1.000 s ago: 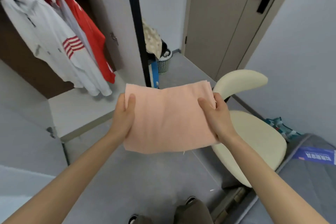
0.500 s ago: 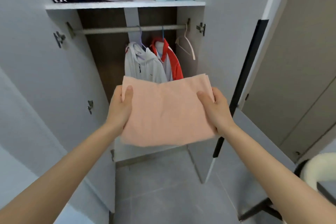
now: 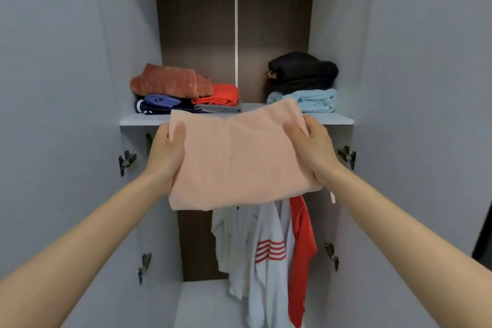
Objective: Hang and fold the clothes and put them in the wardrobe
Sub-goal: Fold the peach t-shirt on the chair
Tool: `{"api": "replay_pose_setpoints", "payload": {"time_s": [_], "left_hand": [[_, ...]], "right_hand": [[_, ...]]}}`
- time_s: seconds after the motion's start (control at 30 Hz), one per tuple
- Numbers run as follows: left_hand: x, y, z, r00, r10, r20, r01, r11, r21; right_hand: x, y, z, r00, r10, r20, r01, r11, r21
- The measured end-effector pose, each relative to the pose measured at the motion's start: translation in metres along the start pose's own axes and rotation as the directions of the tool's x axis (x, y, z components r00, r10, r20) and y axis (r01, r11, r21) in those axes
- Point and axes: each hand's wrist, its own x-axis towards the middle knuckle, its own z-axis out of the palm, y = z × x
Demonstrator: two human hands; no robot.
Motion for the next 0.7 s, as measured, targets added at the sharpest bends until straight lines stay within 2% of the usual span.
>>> {"api": "replay_pose_setpoints", "payload": {"time_s": [0.3,0.53,0.7], "left_hand": [[0.159,0.032,0.043,0.989,0.116,-0.094,-0.109,0.991,0.074],[0.269,0.030,0.036,0.972,0.172,-0.159,-0.146,0.976,0.165],[0.364,0.027,0.010,0.964,0.218,-0.151,-0.154,0.925,0.348]], "right_hand": [[0.185,-0.002,0.041,0.993,-0.101,0.054,0.099,0.995,0.028],[0.282,0.002,0.109,0.992,-0.078,0.103,0.070,0.995,0.072],[0.337,-0.002,0.181,0.993,-0.023,0.116,0.006,0.990,0.143]]}}
